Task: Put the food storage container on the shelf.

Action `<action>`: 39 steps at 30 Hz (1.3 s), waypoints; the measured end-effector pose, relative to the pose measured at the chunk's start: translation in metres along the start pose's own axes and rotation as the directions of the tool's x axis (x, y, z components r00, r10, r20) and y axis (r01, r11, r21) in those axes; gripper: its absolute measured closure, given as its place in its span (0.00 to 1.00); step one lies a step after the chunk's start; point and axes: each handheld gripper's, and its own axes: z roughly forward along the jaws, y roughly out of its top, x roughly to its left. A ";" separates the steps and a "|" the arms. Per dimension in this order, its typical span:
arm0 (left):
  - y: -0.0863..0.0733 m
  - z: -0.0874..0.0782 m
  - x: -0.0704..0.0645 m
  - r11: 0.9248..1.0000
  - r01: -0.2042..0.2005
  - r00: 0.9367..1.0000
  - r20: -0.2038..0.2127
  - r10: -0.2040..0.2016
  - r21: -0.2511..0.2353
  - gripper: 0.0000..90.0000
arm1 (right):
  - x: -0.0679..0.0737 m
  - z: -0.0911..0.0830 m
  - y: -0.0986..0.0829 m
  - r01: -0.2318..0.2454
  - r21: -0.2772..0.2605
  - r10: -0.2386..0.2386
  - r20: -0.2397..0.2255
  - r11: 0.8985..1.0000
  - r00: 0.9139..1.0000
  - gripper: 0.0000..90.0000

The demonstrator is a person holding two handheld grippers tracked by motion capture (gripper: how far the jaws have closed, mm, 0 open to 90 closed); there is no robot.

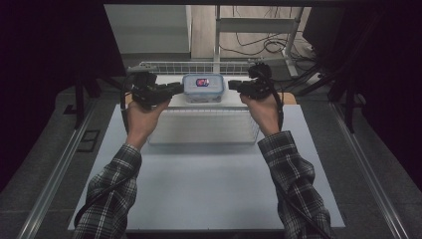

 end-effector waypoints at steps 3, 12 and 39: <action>-0.011 0.005 -0.004 0.999 -0.026 1.000 0.018 0.025 0.036 0.94 | 0.012 -0.002 -0.010 0.053 0.025 -0.052 -0.052 0.998 0.997 0.99; -0.018 0.029 -0.002 0.995 -0.018 1.000 -0.006 0.019 0.093 0.95 | 0.022 0.023 -0.024 0.106 0.090 -0.102 -0.052 0.990 0.993 0.99; -0.044 0.020 -0.013 0.989 -0.092 0.996 0.022 0.090 0.112 0.34 | 0.026 0.022 -0.045 0.088 0.058 -0.084 -0.072 0.994 0.994 0.58</action>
